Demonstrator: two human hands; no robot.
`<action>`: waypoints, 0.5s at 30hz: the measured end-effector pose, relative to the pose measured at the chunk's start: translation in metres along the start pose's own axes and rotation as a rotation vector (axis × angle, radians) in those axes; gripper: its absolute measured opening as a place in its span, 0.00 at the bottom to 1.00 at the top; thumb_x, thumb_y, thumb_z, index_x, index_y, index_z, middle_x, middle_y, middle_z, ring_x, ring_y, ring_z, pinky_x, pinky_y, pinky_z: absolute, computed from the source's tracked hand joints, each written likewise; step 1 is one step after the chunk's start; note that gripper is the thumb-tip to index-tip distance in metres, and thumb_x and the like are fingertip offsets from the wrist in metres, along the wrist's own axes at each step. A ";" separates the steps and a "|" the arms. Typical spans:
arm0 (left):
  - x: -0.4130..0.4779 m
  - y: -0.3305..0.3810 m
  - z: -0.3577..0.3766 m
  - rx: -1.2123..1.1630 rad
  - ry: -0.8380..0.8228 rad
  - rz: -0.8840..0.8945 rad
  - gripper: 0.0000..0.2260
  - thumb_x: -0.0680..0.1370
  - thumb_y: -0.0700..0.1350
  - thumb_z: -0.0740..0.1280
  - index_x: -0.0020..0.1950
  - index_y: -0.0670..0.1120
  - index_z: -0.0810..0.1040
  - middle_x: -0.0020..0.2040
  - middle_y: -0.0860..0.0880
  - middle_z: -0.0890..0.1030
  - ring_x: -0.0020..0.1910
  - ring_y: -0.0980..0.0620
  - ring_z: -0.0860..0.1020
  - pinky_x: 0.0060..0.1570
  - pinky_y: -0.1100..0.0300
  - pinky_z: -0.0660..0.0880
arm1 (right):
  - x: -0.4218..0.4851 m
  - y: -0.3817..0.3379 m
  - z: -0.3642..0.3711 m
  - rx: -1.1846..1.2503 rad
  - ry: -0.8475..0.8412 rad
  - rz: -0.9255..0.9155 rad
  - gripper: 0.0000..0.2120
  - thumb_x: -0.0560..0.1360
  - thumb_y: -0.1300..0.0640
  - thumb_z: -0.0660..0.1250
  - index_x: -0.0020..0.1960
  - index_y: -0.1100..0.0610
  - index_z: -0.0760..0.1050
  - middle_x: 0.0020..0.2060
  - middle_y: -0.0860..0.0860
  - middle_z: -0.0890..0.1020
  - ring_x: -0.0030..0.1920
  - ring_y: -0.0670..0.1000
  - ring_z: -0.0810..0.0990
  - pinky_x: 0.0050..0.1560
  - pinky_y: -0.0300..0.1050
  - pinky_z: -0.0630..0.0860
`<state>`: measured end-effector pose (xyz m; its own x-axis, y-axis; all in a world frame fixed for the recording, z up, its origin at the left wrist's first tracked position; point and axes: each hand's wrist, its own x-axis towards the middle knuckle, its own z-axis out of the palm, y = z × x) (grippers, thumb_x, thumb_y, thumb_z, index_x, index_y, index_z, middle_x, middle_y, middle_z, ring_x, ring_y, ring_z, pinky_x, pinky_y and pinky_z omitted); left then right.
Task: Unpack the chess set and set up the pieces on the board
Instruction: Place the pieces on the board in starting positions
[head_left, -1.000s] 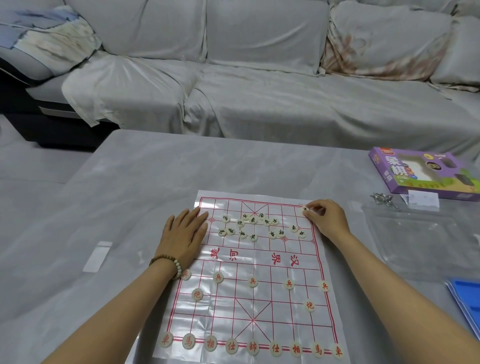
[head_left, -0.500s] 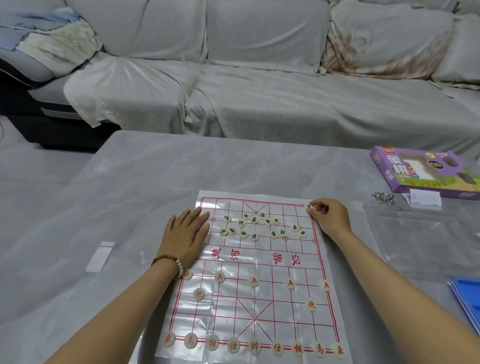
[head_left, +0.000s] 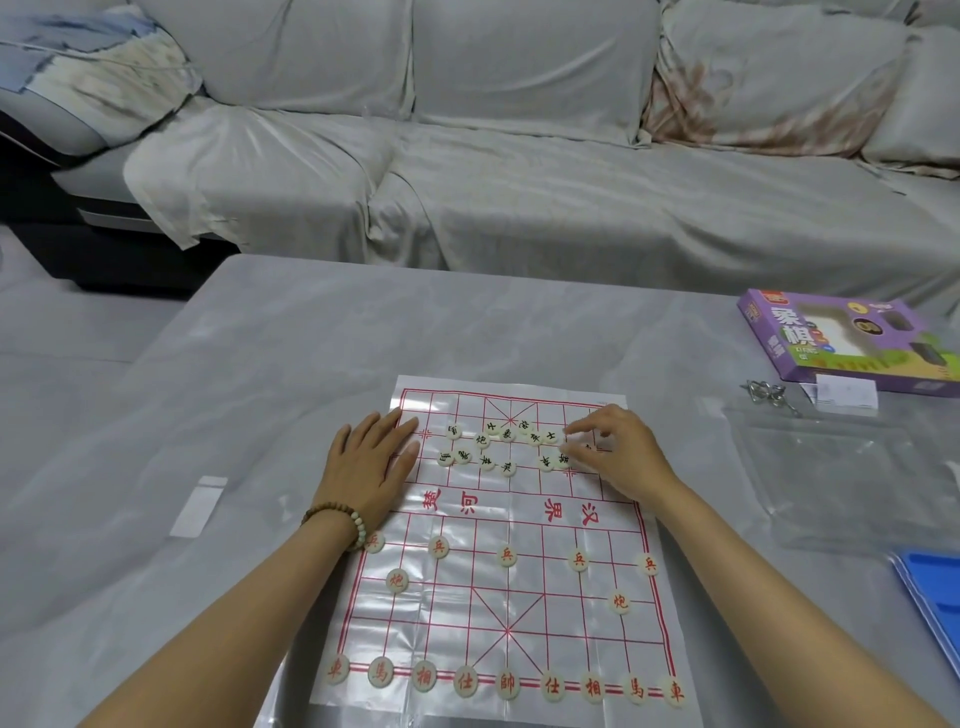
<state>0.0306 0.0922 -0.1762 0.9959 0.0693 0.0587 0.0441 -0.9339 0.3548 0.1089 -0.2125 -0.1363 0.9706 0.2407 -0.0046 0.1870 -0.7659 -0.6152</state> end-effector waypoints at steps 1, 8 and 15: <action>0.000 0.000 0.000 0.000 0.000 -0.002 0.34 0.72 0.66 0.34 0.74 0.56 0.56 0.76 0.55 0.56 0.75 0.54 0.50 0.74 0.53 0.43 | -0.002 -0.001 0.002 -0.027 -0.017 -0.021 0.12 0.69 0.45 0.72 0.51 0.45 0.80 0.50 0.41 0.74 0.53 0.44 0.70 0.58 0.44 0.66; 0.000 0.000 0.000 -0.007 0.000 0.002 0.35 0.71 0.67 0.33 0.74 0.56 0.56 0.76 0.55 0.56 0.75 0.54 0.50 0.74 0.53 0.42 | -0.011 -0.007 0.005 -0.092 -0.068 -0.073 0.14 0.69 0.43 0.72 0.53 0.44 0.80 0.51 0.43 0.73 0.55 0.45 0.69 0.60 0.42 0.61; 0.000 0.000 0.000 -0.013 0.001 0.002 0.37 0.71 0.69 0.32 0.74 0.56 0.57 0.76 0.54 0.57 0.75 0.53 0.51 0.74 0.53 0.43 | -0.011 -0.018 0.013 -0.154 -0.077 -0.088 0.14 0.71 0.45 0.71 0.55 0.46 0.80 0.55 0.45 0.74 0.59 0.48 0.68 0.61 0.42 0.59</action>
<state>0.0307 0.0928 -0.1761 0.9959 0.0674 0.0602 0.0407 -0.9293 0.3671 0.0927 -0.1938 -0.1353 0.9363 0.3507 -0.0202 0.2970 -0.8210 -0.4877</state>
